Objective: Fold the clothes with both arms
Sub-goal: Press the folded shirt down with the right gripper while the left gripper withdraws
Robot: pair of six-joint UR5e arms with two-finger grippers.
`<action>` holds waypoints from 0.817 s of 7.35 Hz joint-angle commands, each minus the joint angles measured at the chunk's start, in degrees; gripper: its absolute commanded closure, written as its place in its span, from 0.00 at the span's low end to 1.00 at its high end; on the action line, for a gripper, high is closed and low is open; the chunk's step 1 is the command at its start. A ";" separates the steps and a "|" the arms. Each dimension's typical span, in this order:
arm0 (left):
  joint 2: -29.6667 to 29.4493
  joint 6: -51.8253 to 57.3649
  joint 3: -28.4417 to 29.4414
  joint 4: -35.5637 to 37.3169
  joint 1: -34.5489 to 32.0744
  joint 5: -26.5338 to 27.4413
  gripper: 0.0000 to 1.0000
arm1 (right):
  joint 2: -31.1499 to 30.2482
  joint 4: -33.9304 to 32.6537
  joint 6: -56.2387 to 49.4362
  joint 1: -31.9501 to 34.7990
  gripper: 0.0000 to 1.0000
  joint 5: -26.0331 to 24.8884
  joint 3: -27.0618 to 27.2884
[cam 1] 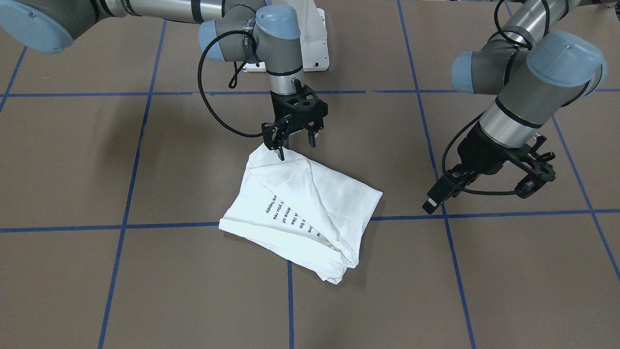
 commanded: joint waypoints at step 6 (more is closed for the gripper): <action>0.37 0.00 0.26 -0.03 0.11 -0.06 0.00 | -0.05 4.36 -3.07 -0.24 0.86 -0.77 -3.00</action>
